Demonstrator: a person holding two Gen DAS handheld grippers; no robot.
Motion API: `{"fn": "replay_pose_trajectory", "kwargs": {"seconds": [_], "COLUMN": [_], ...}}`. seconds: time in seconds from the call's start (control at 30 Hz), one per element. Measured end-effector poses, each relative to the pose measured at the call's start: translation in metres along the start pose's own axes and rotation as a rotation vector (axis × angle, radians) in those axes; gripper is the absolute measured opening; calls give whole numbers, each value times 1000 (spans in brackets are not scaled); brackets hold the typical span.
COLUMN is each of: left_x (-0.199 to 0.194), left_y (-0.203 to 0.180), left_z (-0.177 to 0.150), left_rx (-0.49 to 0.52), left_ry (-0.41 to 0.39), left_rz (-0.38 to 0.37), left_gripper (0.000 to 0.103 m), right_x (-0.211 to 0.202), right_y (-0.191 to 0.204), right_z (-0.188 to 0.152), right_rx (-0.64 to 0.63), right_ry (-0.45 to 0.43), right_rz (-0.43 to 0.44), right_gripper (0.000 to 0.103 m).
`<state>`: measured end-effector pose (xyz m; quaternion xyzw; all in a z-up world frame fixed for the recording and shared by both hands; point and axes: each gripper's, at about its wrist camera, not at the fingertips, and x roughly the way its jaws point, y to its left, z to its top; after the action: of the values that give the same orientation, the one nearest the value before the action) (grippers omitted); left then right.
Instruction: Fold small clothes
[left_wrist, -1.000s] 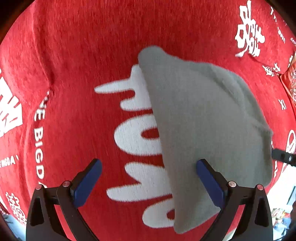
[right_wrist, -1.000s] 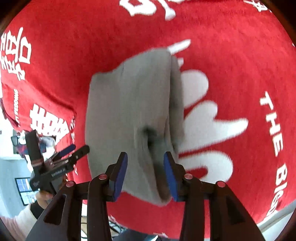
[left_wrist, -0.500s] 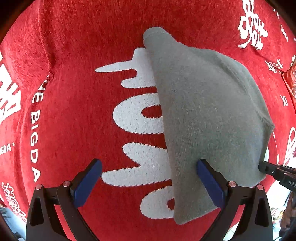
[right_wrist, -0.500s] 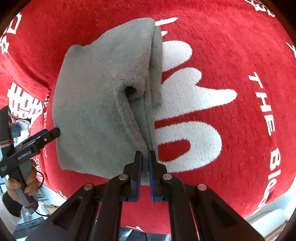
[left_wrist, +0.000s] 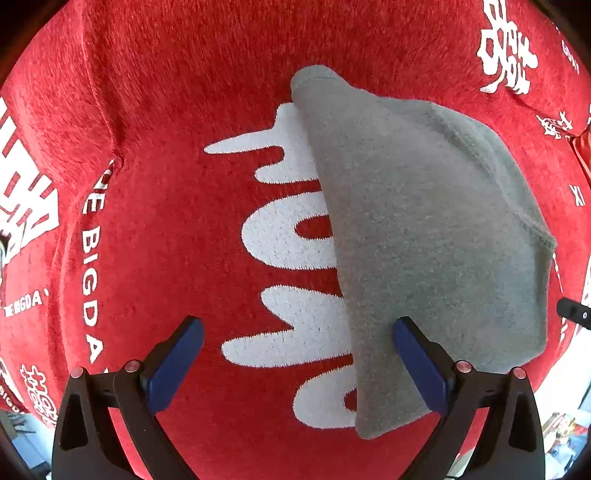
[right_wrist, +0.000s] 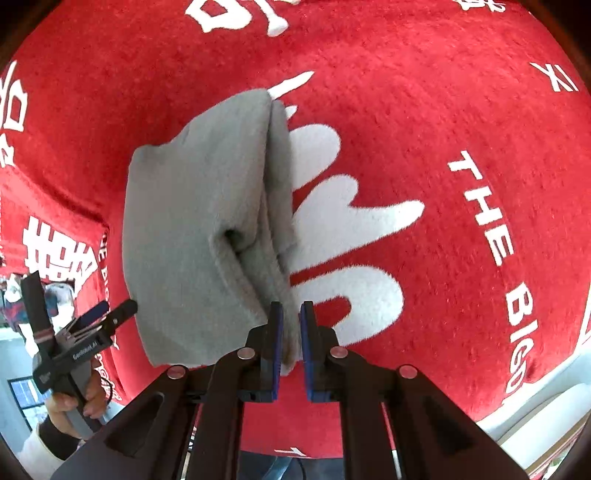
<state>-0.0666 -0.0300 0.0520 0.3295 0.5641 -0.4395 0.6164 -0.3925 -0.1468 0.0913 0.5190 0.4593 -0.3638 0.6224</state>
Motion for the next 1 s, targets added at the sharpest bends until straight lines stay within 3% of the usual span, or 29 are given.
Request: {"fn": "replay_pose_trajectory", "kwargs": {"seconds": [0.3,0.5,0.53,0.63,1.0], "left_x": [5,-4,-5,-6,12], "left_y": [1,8,9,10,5], "left_z": [1,12,15,27,56], "left_rx": [-17,-66,-72,-77,-97], "left_ry": [16,-45,-48,-55,-17], "left_rz": [19,5,-2,-26,-53], "left_gripper": [102,102,102,102,102], "right_x": [9,11,12,13,21], "right_y": [-2,-6,-7,-8,-25], "right_z": [10,29,31,43,71], "right_rx": [10,22,25,27,87], "right_ry": [18,19,19,5,20], "right_rz": [19,48,53,58,148], "right_gripper": [11,11,19,75,76]}}
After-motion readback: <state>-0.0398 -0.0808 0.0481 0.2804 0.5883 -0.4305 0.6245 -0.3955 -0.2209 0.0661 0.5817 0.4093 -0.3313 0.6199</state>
